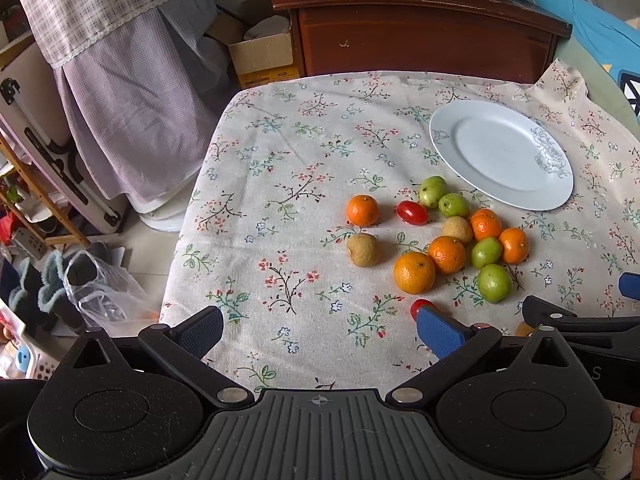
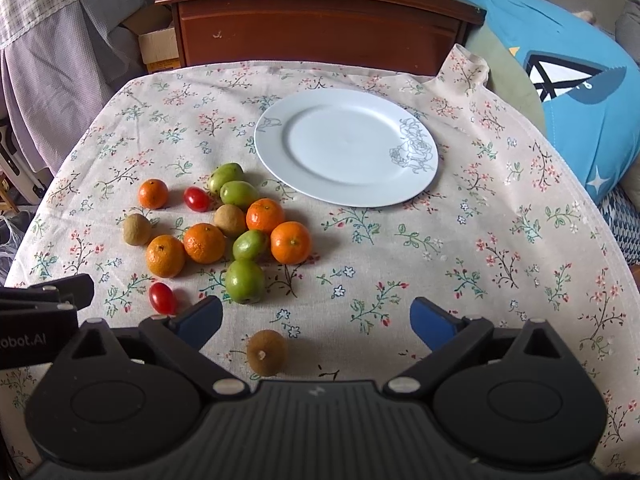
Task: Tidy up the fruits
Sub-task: 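Move left gripper toward a red cherry tomato while right gripper approaches a brown kiwi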
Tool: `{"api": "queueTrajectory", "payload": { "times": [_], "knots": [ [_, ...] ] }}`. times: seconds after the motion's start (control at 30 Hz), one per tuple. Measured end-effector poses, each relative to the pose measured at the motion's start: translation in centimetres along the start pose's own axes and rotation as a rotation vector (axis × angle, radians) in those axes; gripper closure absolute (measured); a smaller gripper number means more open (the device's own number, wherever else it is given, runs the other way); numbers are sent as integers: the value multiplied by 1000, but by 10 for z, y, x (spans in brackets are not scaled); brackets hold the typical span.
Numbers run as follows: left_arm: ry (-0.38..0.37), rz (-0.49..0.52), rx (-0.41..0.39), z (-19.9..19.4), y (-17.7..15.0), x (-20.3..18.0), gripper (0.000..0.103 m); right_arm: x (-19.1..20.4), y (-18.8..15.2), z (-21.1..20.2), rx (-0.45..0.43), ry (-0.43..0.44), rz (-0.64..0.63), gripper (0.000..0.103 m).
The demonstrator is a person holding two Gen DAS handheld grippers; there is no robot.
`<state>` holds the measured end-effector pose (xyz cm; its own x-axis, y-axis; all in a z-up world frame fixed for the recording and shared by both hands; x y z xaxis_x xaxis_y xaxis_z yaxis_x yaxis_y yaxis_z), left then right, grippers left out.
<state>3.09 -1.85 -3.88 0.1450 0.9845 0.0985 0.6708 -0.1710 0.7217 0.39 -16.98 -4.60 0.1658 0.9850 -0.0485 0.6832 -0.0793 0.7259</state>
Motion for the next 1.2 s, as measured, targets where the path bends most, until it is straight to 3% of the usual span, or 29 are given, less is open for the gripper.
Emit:
{"api": "queueTrajectory", "payload": {
  "times": [0.6,1.03,1.2],
  "knots": [
    [-7,-10,6,-1,0,0,0,3,0,1,-4,16,6,4],
    [-80,33,-30,-1,8,-6,0,0,0,2,-16,33,5,3],
    [-101,52,-54,3,19,3,0,-15,8,-4,-75,26,62,1]
  ]
}}
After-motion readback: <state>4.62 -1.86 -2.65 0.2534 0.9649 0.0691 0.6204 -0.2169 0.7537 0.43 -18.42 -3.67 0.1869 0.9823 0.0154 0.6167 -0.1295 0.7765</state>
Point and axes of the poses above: each gripper's, at about its wrist camera, not at the fingertips, and z roughly the way its jaws point, x to its left, y to its top, the point moved 7 cm from there along z, roughly the way its jaws point, and after that the axes turned 12 degrees about -x, right-handed, at the moved point
